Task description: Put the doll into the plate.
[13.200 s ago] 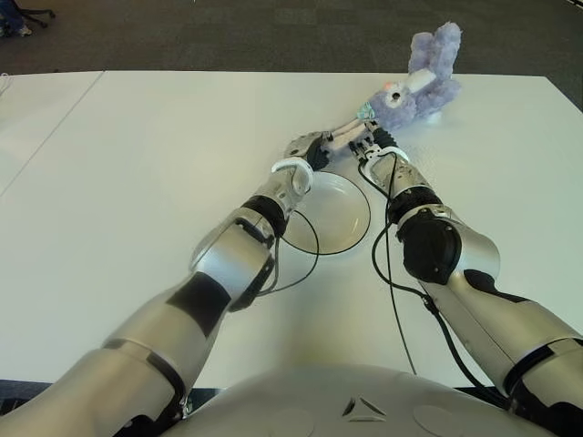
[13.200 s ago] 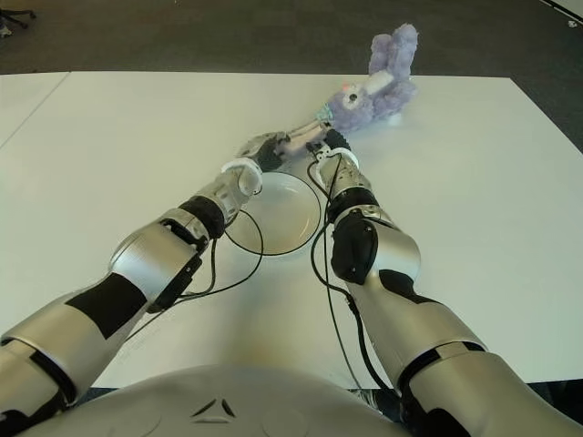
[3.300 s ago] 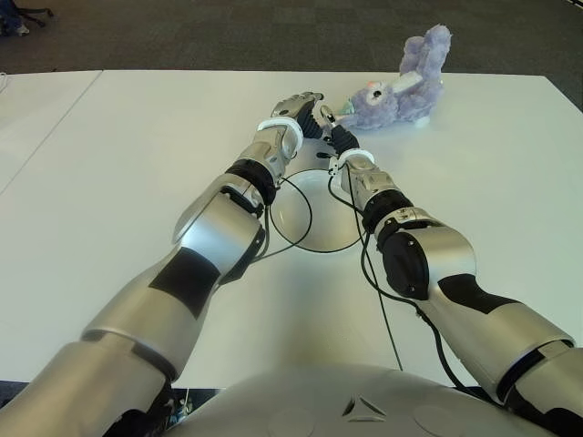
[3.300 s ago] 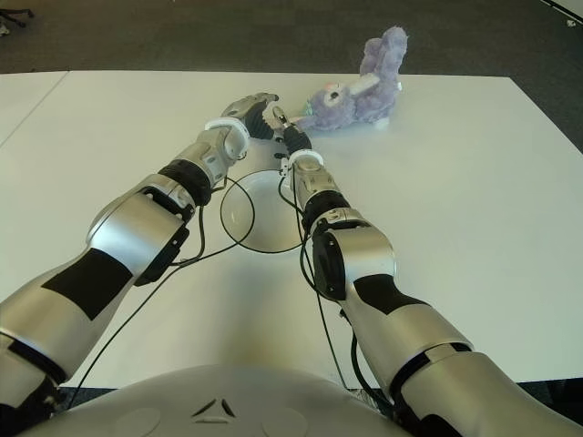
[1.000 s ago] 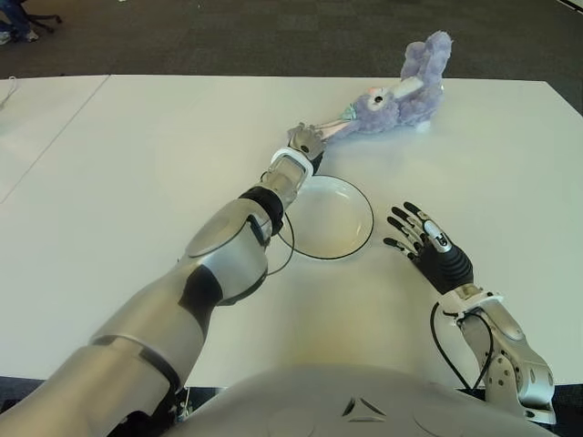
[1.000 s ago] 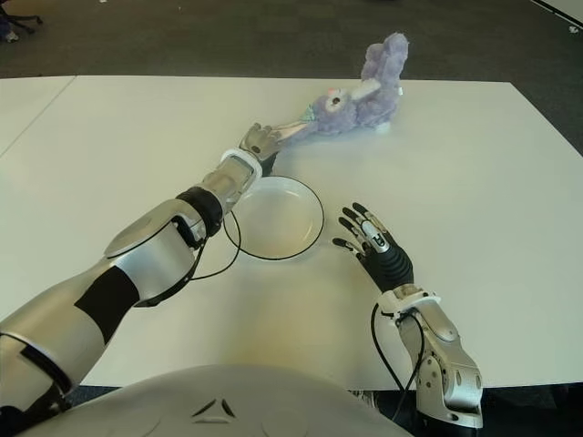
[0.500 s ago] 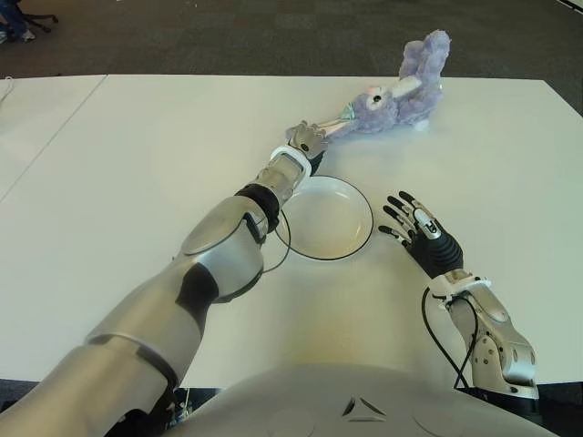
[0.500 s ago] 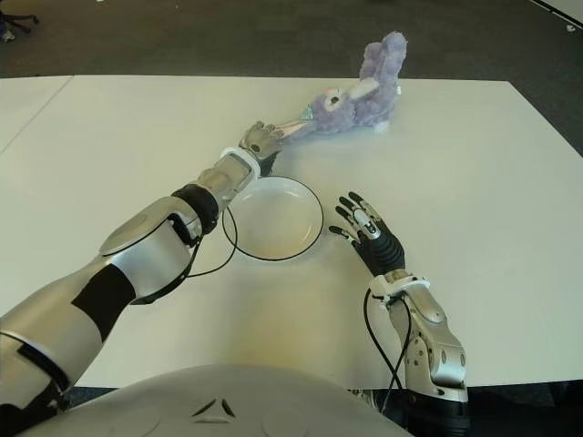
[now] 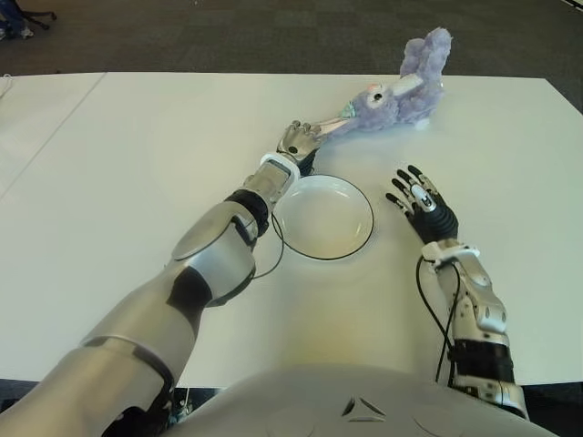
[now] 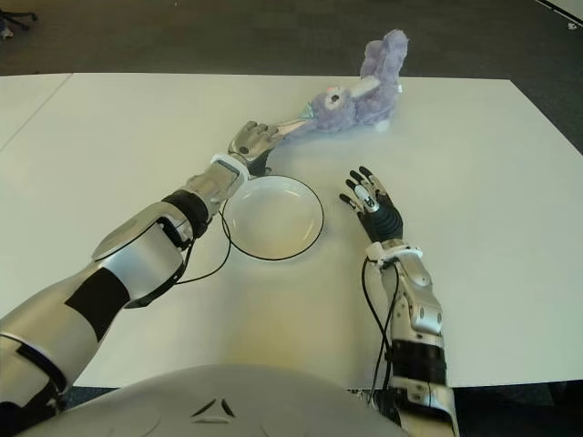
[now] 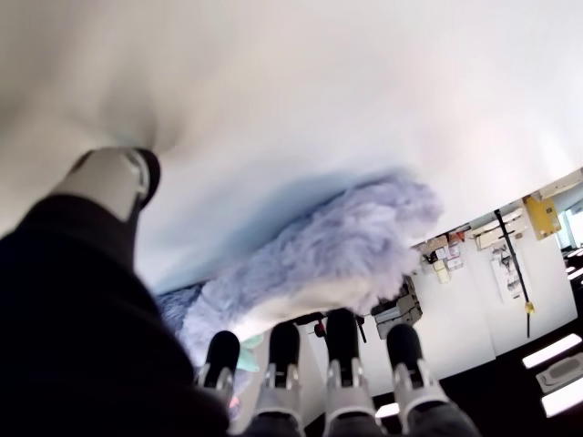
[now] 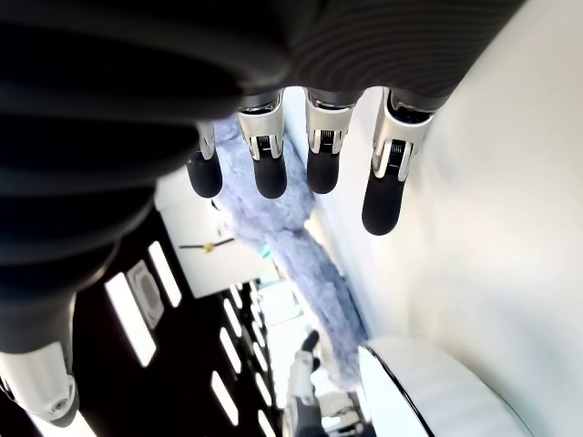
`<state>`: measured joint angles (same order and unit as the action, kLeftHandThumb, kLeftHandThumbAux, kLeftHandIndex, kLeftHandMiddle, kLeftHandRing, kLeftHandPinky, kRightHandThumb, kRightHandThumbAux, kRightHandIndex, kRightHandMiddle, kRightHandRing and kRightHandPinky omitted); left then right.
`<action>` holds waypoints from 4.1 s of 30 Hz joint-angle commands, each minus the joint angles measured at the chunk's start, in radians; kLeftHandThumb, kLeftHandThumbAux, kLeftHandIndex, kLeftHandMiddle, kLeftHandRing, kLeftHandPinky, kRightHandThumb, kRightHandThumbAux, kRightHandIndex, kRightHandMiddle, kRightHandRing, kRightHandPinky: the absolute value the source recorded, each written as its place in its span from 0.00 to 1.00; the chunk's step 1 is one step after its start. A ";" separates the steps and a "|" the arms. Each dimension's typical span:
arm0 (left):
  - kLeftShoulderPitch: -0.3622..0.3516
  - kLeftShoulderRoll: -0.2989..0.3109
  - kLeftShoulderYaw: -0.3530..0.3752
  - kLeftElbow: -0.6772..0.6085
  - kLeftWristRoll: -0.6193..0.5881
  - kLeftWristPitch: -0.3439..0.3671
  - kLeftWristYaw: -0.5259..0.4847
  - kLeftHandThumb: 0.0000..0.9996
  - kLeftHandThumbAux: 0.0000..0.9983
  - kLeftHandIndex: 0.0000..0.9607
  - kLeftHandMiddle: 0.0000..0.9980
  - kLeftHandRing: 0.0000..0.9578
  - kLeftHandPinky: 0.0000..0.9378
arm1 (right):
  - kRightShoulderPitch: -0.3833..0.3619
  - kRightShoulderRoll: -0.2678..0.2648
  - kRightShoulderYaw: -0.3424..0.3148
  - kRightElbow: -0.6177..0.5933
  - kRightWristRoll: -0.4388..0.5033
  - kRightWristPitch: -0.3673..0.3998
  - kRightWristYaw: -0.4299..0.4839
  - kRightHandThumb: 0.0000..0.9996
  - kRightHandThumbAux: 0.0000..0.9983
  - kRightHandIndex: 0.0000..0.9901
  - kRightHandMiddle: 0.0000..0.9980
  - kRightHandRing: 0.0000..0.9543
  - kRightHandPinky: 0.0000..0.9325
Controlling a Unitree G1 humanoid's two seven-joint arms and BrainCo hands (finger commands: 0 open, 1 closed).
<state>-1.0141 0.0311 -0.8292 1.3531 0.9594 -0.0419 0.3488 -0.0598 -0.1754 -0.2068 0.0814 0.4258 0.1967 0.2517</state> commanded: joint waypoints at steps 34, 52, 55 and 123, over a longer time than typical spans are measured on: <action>0.123 -0.002 0.081 0.016 -0.088 -0.040 0.095 0.24 0.65 0.02 0.12 0.15 0.11 | -0.789 -0.019 0.010 1.264 -0.331 -0.202 -0.280 0.09 0.53 0.00 0.03 0.08 0.09; 0.129 -0.016 0.080 0.016 -0.091 -0.030 0.110 0.20 0.66 0.00 0.10 0.12 0.06 | -0.796 0.023 0.028 1.285 -0.443 -0.173 -0.314 0.12 0.51 0.00 0.00 0.01 0.10; 0.129 -0.014 0.078 0.015 -0.089 -0.029 0.111 0.19 0.66 0.00 0.09 0.11 0.06 | -0.795 0.023 0.024 1.285 -0.446 -0.174 -0.313 0.12 0.51 0.00 0.00 0.01 0.10; -0.026 -0.094 0.075 0.071 -0.017 0.189 -0.038 0.47 0.39 0.00 0.00 0.00 0.07 | -0.751 0.049 0.002 1.283 -0.483 -0.208 -0.293 0.10 0.55 0.00 0.00 0.05 0.14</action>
<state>-1.0291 -0.0432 -0.7535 1.4168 0.9326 0.1376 0.3334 -0.8985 -0.1746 -0.2151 1.3124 -0.0423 -0.0633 -0.0628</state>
